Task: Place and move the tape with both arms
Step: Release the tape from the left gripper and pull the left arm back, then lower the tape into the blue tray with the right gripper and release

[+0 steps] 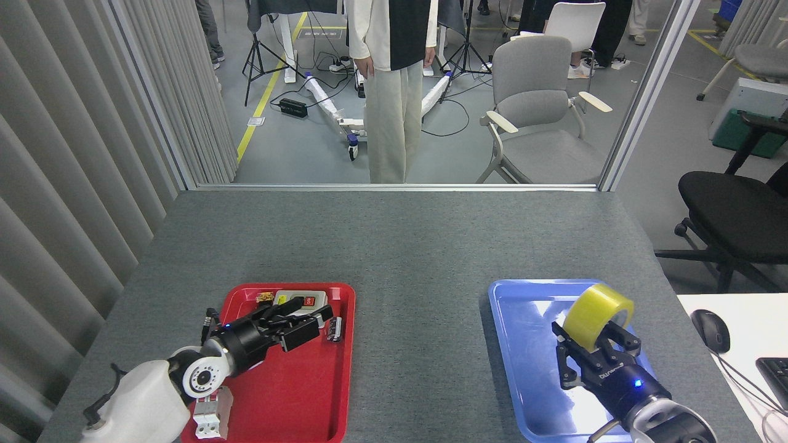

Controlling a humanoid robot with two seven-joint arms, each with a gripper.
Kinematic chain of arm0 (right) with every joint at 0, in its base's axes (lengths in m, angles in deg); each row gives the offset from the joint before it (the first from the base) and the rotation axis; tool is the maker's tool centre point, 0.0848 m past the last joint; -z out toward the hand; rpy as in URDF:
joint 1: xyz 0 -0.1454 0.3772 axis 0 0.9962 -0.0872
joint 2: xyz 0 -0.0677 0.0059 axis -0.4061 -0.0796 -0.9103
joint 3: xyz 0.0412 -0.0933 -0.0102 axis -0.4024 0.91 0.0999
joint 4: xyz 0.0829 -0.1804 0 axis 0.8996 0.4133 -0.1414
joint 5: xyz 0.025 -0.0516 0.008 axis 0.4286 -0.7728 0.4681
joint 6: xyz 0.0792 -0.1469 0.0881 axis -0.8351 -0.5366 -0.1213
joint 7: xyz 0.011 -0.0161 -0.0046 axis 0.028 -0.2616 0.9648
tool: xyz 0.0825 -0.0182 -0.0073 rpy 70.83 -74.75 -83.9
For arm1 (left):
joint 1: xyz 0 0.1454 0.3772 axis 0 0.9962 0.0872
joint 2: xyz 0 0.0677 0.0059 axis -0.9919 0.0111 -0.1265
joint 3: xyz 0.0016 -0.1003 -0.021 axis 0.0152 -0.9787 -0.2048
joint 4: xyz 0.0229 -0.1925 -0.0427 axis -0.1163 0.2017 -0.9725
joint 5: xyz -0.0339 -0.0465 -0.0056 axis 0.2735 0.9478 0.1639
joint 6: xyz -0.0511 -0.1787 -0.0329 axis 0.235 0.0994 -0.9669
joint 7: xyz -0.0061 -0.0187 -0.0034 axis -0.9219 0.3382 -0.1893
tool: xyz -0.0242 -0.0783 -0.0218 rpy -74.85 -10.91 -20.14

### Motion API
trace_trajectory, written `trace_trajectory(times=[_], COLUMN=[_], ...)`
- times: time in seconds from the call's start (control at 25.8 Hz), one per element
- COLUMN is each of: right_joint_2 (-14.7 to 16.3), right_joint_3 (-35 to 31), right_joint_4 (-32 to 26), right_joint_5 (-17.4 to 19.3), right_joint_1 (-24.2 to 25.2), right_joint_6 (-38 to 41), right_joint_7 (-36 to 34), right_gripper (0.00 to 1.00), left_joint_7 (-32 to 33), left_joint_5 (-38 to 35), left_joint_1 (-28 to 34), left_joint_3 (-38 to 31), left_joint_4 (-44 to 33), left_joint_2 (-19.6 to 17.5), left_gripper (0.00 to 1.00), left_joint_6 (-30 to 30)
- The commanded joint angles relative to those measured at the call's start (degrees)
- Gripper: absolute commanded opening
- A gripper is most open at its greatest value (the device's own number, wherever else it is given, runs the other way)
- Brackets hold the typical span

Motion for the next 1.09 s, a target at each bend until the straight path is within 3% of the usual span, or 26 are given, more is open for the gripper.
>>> trace_trajectory(times=[0.0,0.08,0.23,0.35,0.5,0.62,0.66,0.7,0.74,0.78,0.85,1.05], right_joint_2=[2.8,4.9,9.1,10.0,10.0,9.8,9.7,9.5,9.4,9.4,9.4,9.4], right_joint_3=[0.5,0.9,3.1,5.3,8.9,10.6,11.1,11.3,11.3,11.4,11.4,11.9], right_joint_4=[1.1,1.5,2.2,3.1,3.1,3.3,3.4,3.6,3.7,3.7,3.7,3.7], right_joint_5=[4.6,7.8,14.7,19.4,22.3,23.5,23.6,23.9,24.6,25.0,25.0,25.1], right_joint_1=[-0.1,-0.3,-0.7,-2.3,-5.8,-7.5,-7.9,-8.3,-8.4,-8.5,-8.5,-8.5], right_joint_6=[-6.9,-9.4,-14.0,-14.5,-15.0,-15.0,-15.2,-16.0,-17.4,-18.2,-18.5,-18.8], right_joint_7=[5.5,8.1,12.6,13.3,13.5,13.6,13.6,13.5,13.1,12.9,12.8,11.6], right_gripper=[0.0,0.0,0.0,0.0,0.0,0.01,0.08,0.34,0.7,0.86,0.96,0.99], left_joint_7=[-7.3,-11.6,-25.3,-26.9,-23.0,-21.5,-21.5,-21.5,-21.4,-21.3,-21.3,-21.2], left_joint_5=[-10.2,-14.3,-16.3,-20.2,-33.4,-35.4,-35.5,-35.4,-35.4,-35.4,-35.4,-35.1], left_joint_1=[2.6,4.9,15.2,18.9,24.4,25.8,25.8,25.8,25.8,25.8,25.8,25.7], left_joint_3=[-0.1,-0.7,-7.6,-10.6,-16.2,-19.8,-19.9,-19.9,-20.0,-20.0,-19.9,-19.9], left_joint_4=[-4.6,-7.4,-12.9,-15.9,-18.2,-18.5,-18.5,-18.5,-18.5,-18.5,-18.5,-18.5], left_joint_2=[-5.6,-7.7,-7.7,-6.8,-2.8,-0.1,0.0,0.1,0.1,0.1,0.1,0.3], left_gripper=[1.0,1.0,1.0,1.0,1.0,1.0,1.0,1.0,1.0,1.0,1.0,1.0], left_joint_6=[10.7,17.3,29.5,29.6,27.2,24.9,24.9,24.9,24.9,24.9,24.9,25.0])
